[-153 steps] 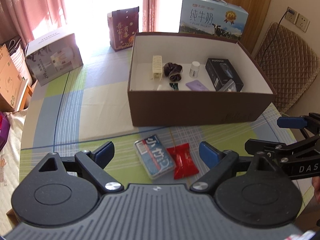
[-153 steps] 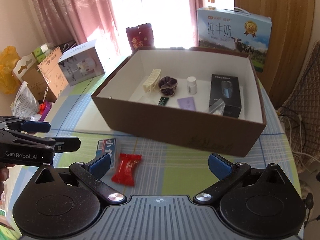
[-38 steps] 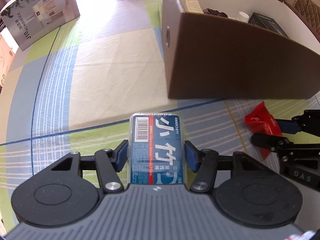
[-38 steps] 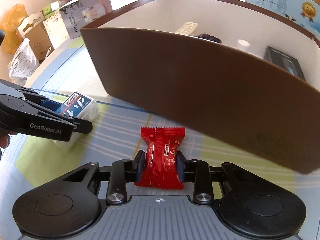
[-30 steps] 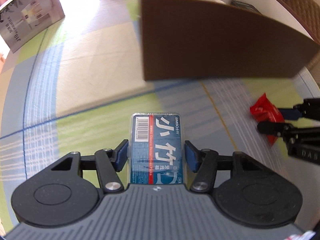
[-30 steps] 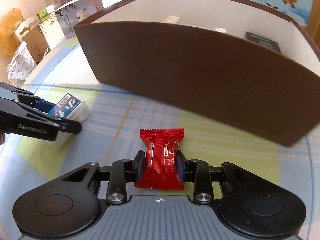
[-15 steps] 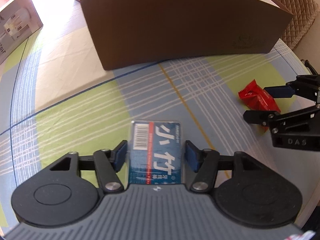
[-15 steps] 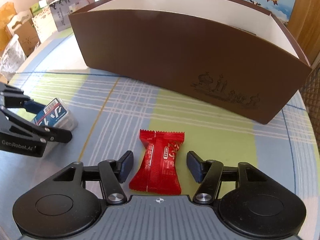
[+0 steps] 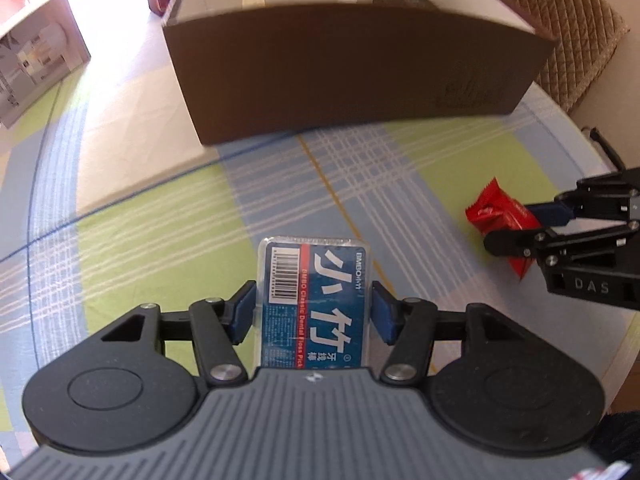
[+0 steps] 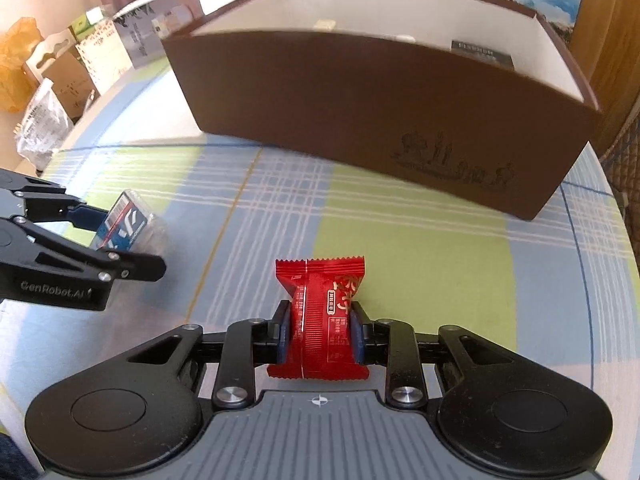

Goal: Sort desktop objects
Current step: 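Lift and carry the floss box and red candy over the brown box with both tools, then lower and release the floss box and red candy into the box with both tools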

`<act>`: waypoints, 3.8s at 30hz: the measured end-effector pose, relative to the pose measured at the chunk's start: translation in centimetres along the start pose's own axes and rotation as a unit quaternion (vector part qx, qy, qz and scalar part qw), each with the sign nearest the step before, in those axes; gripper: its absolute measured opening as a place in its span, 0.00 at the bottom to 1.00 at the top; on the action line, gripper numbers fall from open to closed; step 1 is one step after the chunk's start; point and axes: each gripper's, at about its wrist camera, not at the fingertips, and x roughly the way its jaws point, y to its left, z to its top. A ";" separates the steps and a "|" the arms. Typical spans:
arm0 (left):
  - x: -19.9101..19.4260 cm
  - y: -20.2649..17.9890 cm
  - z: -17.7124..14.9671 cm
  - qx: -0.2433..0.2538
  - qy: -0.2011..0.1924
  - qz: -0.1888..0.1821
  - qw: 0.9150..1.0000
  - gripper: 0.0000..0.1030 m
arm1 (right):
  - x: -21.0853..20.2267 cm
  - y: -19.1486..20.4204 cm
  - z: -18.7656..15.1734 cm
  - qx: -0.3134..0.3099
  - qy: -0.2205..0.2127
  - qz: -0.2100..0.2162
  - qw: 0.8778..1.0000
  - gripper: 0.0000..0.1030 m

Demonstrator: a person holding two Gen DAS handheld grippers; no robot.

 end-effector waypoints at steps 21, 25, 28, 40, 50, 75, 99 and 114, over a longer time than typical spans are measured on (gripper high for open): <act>-7.1 -1.9 7.9 -0.001 -0.119 -0.015 0.993 0.52 | -7.2 -0.9 6.3 -0.003 -0.107 0.043 0.993 0.26; -7.4 -2.0 9.9 -0.001 -0.135 -0.015 0.991 0.52 | -8.1 -2.0 7.9 0.005 -0.128 0.046 0.991 0.26; -7.3 -1.8 11.4 -0.004 -0.143 -0.020 0.989 0.52 | -8.5 -2.9 9.2 0.010 -0.140 0.043 0.989 0.26; -4.3 -1.5 18.1 -0.008 -0.130 -0.028 0.991 0.52 | -5.8 -7.3 14.8 0.033 -0.141 0.033 0.989 0.26; 0.9 -0.7 22.1 -0.033 -0.080 -0.027 0.996 0.52 | -1.1 -10.1 17.4 0.050 -0.096 0.020 0.994 0.26; 8.4 -1.5 22.6 -0.026 0.005 -0.031 0.999 0.51 | 3.0 -11.8 16.9 0.075 -0.034 0.023 0.996 0.26; 4.0 1.1 21.4 -0.039 -0.047 0.011 0.998 0.74 | 3.6 -9.8 16.4 0.078 -0.019 0.054 0.995 0.26; 0.2 2.0 19.5 -0.036 -0.089 0.047 0.994 0.86 | 1.4 -8.2 16.1 0.062 -0.072 0.046 0.994 0.69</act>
